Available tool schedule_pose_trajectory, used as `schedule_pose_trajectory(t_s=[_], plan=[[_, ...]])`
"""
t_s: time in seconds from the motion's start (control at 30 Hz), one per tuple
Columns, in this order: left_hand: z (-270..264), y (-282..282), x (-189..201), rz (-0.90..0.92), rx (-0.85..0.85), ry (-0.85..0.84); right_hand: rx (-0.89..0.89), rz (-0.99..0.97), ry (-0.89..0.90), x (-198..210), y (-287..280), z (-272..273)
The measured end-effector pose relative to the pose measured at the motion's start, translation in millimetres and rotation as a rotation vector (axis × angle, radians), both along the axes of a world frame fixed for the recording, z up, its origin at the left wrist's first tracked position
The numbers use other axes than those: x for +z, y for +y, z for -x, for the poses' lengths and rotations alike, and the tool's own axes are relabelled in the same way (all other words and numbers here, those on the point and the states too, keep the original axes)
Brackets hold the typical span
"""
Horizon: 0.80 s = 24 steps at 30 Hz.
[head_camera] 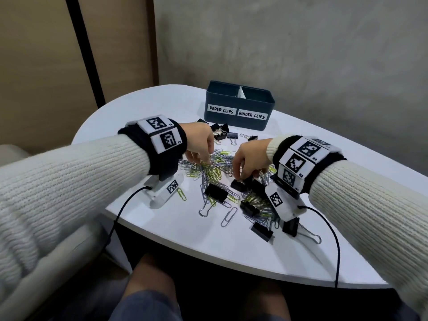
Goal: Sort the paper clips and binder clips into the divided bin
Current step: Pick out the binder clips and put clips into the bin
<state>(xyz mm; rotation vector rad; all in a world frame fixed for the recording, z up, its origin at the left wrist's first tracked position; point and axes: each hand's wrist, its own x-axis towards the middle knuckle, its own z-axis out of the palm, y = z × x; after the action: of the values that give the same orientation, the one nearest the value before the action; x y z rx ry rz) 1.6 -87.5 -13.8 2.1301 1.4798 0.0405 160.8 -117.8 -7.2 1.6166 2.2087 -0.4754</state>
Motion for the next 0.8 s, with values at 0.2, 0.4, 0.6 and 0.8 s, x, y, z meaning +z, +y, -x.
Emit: schedule_pose_trajectory(t_s=[0.2,0.4,0.6,0.8], plan=[[18,-4,7,0.086,0.039,0.184,-0.059,-0.243,-0.036,2,23,0],[8,-4,-9,0.132,-0.006,0.294,-0.009,-0.082,-0.171,-8,31,22],[-12,-3,-7,0.044,-0.063,0.337,-0.007,-0.1,-0.035,-5,36,34],[-18,4,-6,0.049,-0.029,0.336,0.042,-0.147,-0.06,-6,40,32]])
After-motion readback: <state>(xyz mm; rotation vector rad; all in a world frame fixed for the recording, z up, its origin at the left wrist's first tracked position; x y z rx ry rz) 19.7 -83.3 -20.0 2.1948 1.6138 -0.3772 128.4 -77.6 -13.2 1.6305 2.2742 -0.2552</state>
